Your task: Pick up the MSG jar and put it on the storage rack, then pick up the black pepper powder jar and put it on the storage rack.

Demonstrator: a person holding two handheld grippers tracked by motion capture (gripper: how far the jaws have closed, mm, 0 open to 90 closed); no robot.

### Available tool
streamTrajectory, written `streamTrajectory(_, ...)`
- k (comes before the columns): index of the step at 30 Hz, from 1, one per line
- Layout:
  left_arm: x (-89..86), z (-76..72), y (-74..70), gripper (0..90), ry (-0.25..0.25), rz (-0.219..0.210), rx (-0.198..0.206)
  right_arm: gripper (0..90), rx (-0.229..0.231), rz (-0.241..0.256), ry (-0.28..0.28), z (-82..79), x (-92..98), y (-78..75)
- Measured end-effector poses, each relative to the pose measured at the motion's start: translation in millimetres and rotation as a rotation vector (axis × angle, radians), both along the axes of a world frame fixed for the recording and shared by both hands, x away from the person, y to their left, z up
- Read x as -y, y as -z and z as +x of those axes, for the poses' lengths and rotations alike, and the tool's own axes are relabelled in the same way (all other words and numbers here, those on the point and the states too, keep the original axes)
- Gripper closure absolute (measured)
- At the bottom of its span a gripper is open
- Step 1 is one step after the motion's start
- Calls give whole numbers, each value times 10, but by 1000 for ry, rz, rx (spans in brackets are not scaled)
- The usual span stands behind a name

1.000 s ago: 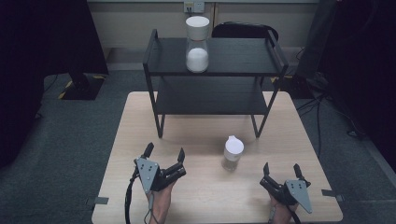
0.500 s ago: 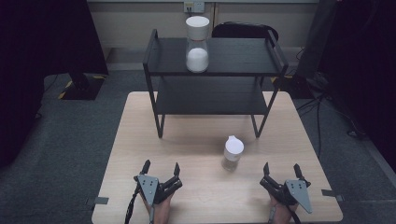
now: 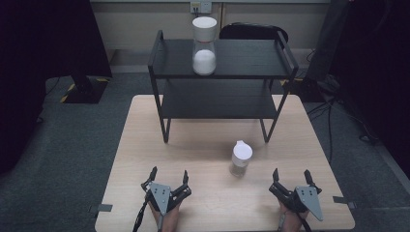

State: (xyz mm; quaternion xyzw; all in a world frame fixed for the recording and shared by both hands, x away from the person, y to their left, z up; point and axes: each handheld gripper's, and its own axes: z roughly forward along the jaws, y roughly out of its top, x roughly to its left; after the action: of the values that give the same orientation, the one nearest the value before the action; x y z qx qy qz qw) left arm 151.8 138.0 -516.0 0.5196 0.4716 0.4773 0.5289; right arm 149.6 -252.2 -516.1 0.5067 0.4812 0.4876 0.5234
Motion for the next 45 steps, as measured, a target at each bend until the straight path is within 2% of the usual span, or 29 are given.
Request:
streamTrajectory(3,2,0,0,2,-2,2,0,0,0,0,1,0,-2,0)
streamTrajectory(5,-35,8,1,6,20,2,1,0,0,0,1,0,-2,0)
streamTrajectory(10,-49,13,0,15,29,1,0,0,0,0,2,0,-4,0)
streamTrajectory(24,8,13,0,0,-5,1,0,0,0,0,2,0,-4,1)
streamTrajectory(45,35,11,-1,0,-20,2,0,0,0,0,4,0,-6,1)
